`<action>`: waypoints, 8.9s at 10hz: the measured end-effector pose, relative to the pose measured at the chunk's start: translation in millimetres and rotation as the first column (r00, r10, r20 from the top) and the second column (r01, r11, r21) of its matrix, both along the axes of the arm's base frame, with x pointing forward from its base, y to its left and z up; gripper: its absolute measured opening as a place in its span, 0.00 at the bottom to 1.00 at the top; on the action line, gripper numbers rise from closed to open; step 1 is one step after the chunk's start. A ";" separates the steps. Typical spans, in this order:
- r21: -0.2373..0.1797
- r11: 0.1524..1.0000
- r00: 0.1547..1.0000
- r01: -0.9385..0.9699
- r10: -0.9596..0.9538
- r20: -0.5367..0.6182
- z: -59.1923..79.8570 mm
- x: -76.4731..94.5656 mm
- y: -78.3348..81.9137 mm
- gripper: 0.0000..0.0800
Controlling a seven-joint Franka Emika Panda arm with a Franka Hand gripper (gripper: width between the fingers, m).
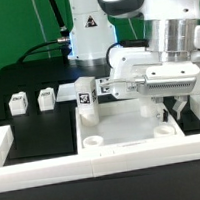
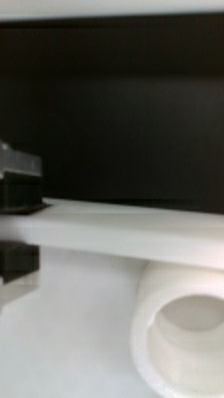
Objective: Assemble square table
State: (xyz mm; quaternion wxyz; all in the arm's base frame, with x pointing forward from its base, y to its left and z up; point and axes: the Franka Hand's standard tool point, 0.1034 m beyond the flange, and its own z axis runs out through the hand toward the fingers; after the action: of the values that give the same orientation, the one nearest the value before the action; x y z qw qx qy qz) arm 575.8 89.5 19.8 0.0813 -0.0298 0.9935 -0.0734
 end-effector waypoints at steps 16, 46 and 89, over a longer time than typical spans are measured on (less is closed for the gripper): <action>-0.075 0.996 0.995 0.046 -0.051 -0.080 -4.0 3.1 31.0 0.18; 0.052 0.621 0.611 0.782 -0.781 0.132 81.7 -40.5 -95.5 0.81; 0.133 -0.972 -0.758 0.196 -0.065 0.648 -2.9 -210.6 -225.3 0.81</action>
Offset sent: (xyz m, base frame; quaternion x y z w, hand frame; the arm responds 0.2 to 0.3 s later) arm 0.0000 0.0000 0.0000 0.0000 0.0000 0.0000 1.0000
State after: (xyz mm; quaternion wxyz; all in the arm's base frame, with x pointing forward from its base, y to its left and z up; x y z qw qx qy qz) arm 365.2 -135.8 16.9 0.0230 0.9040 0.0644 -0.4220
